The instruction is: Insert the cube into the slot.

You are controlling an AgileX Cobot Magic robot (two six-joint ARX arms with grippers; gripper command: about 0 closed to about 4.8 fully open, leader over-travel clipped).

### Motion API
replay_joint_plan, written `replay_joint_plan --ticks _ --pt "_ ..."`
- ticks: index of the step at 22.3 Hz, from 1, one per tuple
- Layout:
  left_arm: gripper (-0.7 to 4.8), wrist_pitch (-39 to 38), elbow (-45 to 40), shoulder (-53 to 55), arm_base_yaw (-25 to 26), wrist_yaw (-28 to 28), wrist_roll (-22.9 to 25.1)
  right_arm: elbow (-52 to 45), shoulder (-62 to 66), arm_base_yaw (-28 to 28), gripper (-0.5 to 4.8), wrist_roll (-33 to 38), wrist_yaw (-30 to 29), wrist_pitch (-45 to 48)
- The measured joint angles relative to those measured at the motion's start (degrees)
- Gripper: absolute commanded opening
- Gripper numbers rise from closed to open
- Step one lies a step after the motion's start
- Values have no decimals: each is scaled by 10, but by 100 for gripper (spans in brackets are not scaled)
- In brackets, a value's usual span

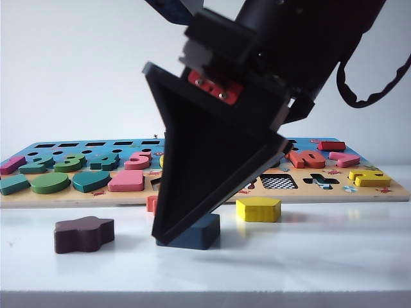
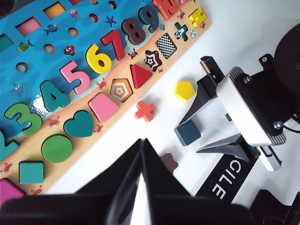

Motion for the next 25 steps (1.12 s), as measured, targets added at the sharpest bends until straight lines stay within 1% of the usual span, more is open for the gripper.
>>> replay_joint_plan --ticks 7,12,13,20,22,25 --pt "17 0 0 0 0 0 0 0 0 0 172 0 0 0" --pt "17 0 0 0 0 0 0 0 0 0 160 0 9 2" --pt "17 0 0 0 0 0 0 0 0 0 144 0 11 2" --pt "17 0 0 0 0 0 0 3 -3 0 143 0 14 -5" --pt "17 1 0 0 0 0 0 19 -10 0 143 -1 15 -25" --pt "17 6 0 0 0 0 0 53 -29 -6 143 -21 16 -44"
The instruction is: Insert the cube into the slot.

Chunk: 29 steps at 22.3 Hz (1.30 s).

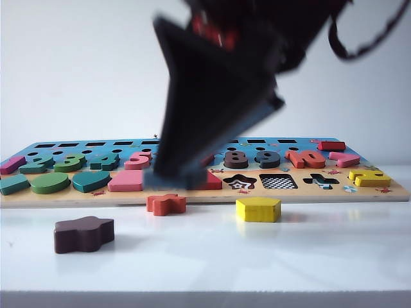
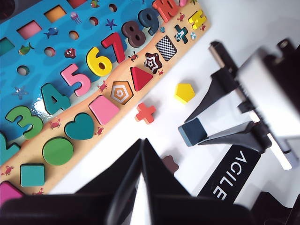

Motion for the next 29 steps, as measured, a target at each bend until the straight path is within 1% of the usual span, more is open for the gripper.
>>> replay_joint_plan --ticks 3,6,7,9,12,13,15,23,29 --pt "17 6 0 0 0 0 0 40 -34 -29 143 -54 37 -38" --pt "17 12 0 0 0 0 0 44 -51 -50 143 -96 55 -69" --pt "17 12 0 0 0 0 0 44 -57 -64 143 -124 61 -92" --pt "17 12 0 0 0 0 0 43 -63 -78 143 -154 73 -116" --pt "17 14 0 0 0 0 0 43 -64 -98 143 -195 96 -133" --pt "17 17 0 0 0 0 0 43 -64 -114 143 -226 103 -134" --pt "17 26 0 0 0 0 0 43 -64 -130 143 -261 106 -127" --pt "17 61 0 0 0 0 0 43 -45 -161 141 -330 104 -73" --pt "17 61 0 0 0 0 0 43 -17 -177 139 -349 102 -72"
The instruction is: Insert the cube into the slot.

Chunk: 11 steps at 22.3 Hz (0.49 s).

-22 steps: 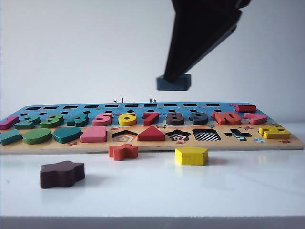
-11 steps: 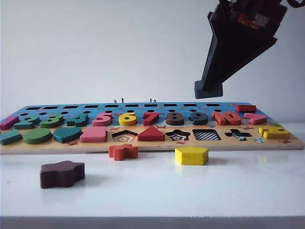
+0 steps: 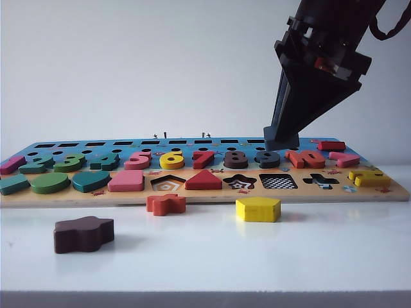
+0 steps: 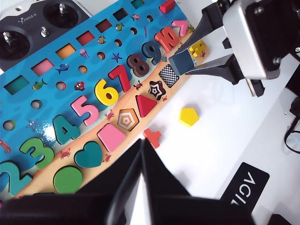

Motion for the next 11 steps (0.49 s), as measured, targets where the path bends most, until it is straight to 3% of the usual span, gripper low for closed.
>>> replay_joint_plan --ticks 11 --pt "17 0 0 0 0 0 0 -10 20 -14 124 -35 -49 25"
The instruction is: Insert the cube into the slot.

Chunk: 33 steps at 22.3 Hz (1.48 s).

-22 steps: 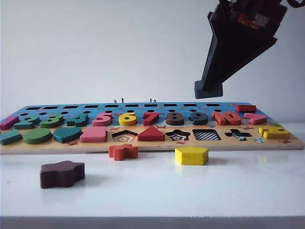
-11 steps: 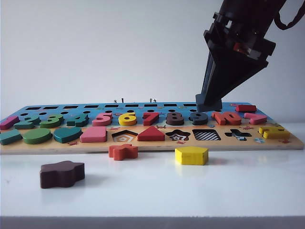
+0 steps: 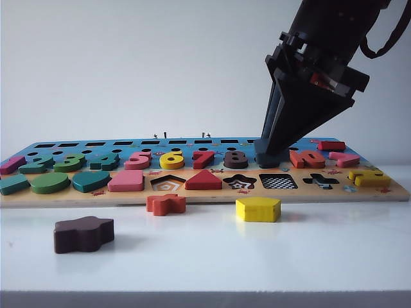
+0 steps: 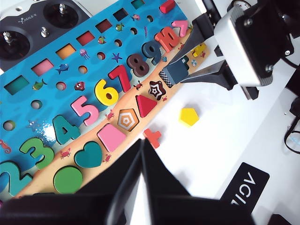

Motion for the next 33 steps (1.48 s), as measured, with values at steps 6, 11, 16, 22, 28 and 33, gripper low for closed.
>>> replay_joint_plan --ticks 6,11,16,22,28,33 --pt "17 0 0 0 0 0 0 0 13 -7 121 -1 -5 0" --pt "17 0 0 0 0 0 0 -4 23 -11 121 -1 -5 0" --pt "17 0 0 0 0 0 0 -4 26 -11 121 -1 -5 0" --pt "17 0 0 0 0 0 0 -4 26 -11 121 -1 -5 0" --pt "17 0 0 0 0 0 0 -4 26 -11 121 -1 -5 0" --pt "17 0 0 0 0 0 0 -4 26 -11 122 -1 -5 0"
